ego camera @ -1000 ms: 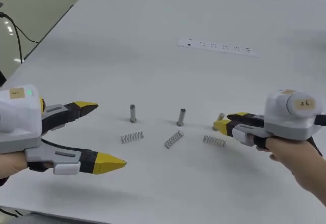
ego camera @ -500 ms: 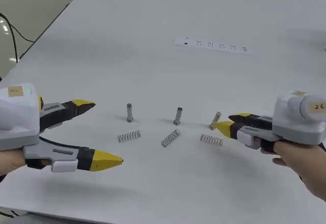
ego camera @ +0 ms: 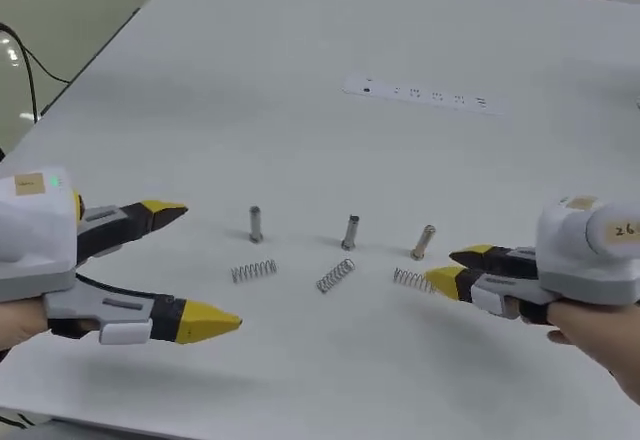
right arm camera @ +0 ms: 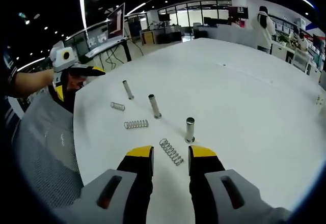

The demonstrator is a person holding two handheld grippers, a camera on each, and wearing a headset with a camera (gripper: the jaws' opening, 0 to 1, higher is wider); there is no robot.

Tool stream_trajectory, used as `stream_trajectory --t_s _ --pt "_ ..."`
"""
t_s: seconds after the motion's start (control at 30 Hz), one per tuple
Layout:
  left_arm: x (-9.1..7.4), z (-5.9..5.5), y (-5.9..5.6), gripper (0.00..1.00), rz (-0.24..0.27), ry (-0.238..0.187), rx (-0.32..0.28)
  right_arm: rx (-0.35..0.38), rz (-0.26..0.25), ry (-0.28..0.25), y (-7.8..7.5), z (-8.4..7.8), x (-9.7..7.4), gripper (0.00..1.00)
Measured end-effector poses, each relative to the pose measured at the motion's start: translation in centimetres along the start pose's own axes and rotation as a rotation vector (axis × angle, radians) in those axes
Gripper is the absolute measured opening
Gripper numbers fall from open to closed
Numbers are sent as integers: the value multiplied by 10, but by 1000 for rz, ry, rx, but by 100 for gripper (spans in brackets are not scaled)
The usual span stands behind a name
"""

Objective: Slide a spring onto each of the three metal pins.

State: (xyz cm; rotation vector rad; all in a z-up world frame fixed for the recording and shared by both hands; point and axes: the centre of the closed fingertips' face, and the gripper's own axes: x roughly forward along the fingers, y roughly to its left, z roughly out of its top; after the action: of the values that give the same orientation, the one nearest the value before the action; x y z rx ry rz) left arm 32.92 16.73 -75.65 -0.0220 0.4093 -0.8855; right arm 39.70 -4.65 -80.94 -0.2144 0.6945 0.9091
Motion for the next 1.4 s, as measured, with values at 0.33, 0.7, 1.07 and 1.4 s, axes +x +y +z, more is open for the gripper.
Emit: stream_trajectory --t_s 0.33,0.7,1.07,1.4 --pt "-5 -3 1 95 11 4 -7 -268 52 122 13 -9 4 25" --pt "-5 -4 -2 95 6 12 -1 -407 109 215 15 -12 14 20" --pt "-6 -4 -2 95 8 9 -3 -452 126 280 8 -22 26 16" --pt "-7 -3 -4 95 8 5 -12 -447 135 322 -1 -29 34 13"
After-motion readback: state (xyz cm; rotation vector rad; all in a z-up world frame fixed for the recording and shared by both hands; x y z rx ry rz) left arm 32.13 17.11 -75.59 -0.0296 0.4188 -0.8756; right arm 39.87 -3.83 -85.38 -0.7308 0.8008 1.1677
